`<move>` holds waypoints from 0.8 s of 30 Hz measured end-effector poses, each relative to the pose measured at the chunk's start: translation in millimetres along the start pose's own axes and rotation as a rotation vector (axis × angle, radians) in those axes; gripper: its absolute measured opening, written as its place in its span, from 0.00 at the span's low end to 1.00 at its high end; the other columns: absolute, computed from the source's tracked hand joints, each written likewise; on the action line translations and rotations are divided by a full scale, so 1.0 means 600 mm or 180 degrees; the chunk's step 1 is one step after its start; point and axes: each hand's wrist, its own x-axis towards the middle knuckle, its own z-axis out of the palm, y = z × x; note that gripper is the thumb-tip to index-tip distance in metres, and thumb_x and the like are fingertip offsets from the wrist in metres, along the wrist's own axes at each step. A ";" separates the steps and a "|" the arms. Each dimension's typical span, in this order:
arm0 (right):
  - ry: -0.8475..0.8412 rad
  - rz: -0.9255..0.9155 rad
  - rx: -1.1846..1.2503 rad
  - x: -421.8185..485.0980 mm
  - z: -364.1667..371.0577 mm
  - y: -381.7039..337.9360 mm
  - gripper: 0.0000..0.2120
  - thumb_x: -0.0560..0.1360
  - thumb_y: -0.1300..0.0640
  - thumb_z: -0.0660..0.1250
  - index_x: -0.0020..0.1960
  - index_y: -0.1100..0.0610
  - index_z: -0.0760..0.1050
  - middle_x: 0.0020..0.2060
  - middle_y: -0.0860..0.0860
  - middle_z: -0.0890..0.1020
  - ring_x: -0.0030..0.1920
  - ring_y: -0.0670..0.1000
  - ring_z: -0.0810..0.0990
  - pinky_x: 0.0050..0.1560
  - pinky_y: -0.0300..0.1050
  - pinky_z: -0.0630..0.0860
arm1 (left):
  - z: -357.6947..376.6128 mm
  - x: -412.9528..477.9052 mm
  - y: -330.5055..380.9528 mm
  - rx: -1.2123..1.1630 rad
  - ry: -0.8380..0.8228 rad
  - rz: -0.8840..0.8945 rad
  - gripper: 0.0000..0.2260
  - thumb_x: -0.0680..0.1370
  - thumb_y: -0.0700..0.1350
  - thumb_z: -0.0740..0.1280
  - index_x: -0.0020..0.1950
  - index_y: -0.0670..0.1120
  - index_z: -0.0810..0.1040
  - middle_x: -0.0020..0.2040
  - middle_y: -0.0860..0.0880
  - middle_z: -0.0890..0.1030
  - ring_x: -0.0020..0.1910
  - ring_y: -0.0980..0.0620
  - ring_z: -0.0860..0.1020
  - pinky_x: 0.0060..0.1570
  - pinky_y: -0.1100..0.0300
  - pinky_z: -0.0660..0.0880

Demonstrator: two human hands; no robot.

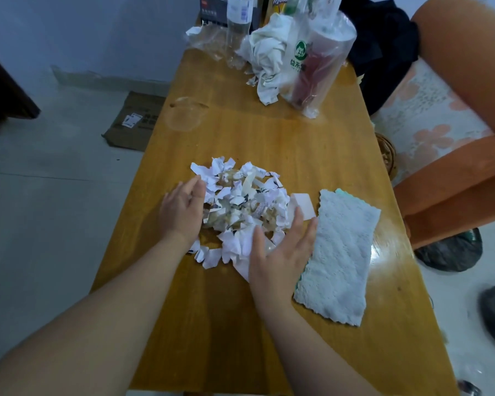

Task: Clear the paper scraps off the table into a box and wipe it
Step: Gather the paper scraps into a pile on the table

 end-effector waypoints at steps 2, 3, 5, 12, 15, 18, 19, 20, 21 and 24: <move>-0.0041 0.0401 0.0162 0.022 -0.001 0.005 0.33 0.76 0.42 0.59 0.75 0.42 0.45 0.77 0.51 0.42 0.77 0.54 0.43 0.75 0.60 0.53 | 0.001 -0.002 -0.001 -0.0007 0.0038 0.0024 0.28 0.77 0.62 0.46 0.70 0.51 0.69 0.71 0.49 0.71 0.72 0.47 0.64 0.72 0.45 0.58; -0.0135 0.0462 0.0142 0.026 0.000 0.003 0.33 0.77 0.42 0.59 0.76 0.42 0.44 0.77 0.51 0.41 0.77 0.54 0.42 0.75 0.59 0.52 | 0.002 -0.002 -0.001 -0.0042 0.0069 0.0042 0.28 0.77 0.62 0.46 0.70 0.51 0.69 0.70 0.49 0.71 0.72 0.47 0.64 0.72 0.45 0.58; -0.0396 0.0217 0.0161 0.020 0.004 -0.006 0.33 0.78 0.43 0.58 0.76 0.43 0.44 0.77 0.49 0.38 0.77 0.51 0.39 0.75 0.49 0.51 | 0.003 -0.004 0.000 -0.0147 0.0112 0.0034 0.28 0.77 0.62 0.47 0.70 0.51 0.68 0.70 0.49 0.72 0.72 0.47 0.64 0.72 0.44 0.59; 0.0354 0.0188 0.0549 0.037 -0.026 0.007 0.22 0.80 0.55 0.57 0.73 0.46 0.59 0.76 0.49 0.50 0.75 0.49 0.51 0.66 0.44 0.64 | 0.003 -0.006 0.001 -0.0348 0.0170 -0.0035 0.28 0.76 0.62 0.48 0.70 0.52 0.68 0.67 0.48 0.74 0.69 0.46 0.67 0.71 0.45 0.59; 0.0540 0.0703 -0.0463 0.067 -0.061 0.042 0.26 0.76 0.65 0.58 0.70 0.46 0.63 0.76 0.54 0.52 0.74 0.57 0.54 0.72 0.58 0.59 | 0.005 -0.006 0.001 -0.0356 0.0173 -0.0083 0.25 0.77 0.62 0.49 0.70 0.53 0.68 0.67 0.48 0.74 0.69 0.46 0.67 0.71 0.44 0.60; 0.0242 0.0965 -0.1087 0.087 -0.088 0.075 0.28 0.76 0.61 0.58 0.74 0.45 0.57 0.76 0.56 0.53 0.75 0.58 0.52 0.73 0.58 0.51 | 0.005 -0.006 -0.001 -0.0322 0.0173 -0.0089 0.25 0.78 0.62 0.49 0.70 0.54 0.67 0.67 0.48 0.74 0.69 0.45 0.67 0.70 0.42 0.60; 0.0198 0.0848 -0.1254 0.092 -0.094 0.086 0.27 0.77 0.58 0.59 0.74 0.46 0.57 0.75 0.56 0.57 0.73 0.59 0.55 0.71 0.57 0.54 | 0.005 -0.007 0.000 -0.0310 0.0171 -0.0092 0.25 0.78 0.62 0.49 0.70 0.54 0.67 0.67 0.48 0.74 0.69 0.45 0.66 0.70 0.42 0.60; 0.0199 0.0660 -0.1356 0.098 -0.099 0.097 0.26 0.77 0.58 0.59 0.73 0.48 0.60 0.72 0.56 0.62 0.70 0.60 0.59 0.69 0.56 0.59 | 0.005 -0.009 0.001 -0.0300 0.0168 -0.0099 0.24 0.79 0.62 0.49 0.70 0.54 0.67 0.67 0.47 0.74 0.69 0.45 0.66 0.71 0.42 0.60; 0.0207 0.0488 -0.1362 0.106 -0.105 0.104 0.24 0.77 0.59 0.59 0.72 0.50 0.63 0.69 0.57 0.66 0.67 0.60 0.63 0.65 0.54 0.63 | 0.005 -0.010 0.001 -0.0292 0.0159 -0.0106 0.24 0.79 0.61 0.49 0.71 0.54 0.67 0.67 0.47 0.73 0.69 0.45 0.66 0.71 0.43 0.60; 0.0144 0.0463 -0.1136 0.143 -0.127 0.114 0.19 0.78 0.64 0.55 0.67 0.55 0.71 0.62 0.58 0.71 0.64 0.59 0.67 0.56 0.48 0.67 | 0.002 -0.011 0.003 -0.0242 0.0143 -0.0123 0.24 0.79 0.62 0.49 0.71 0.54 0.67 0.68 0.46 0.73 0.69 0.44 0.66 0.70 0.43 0.61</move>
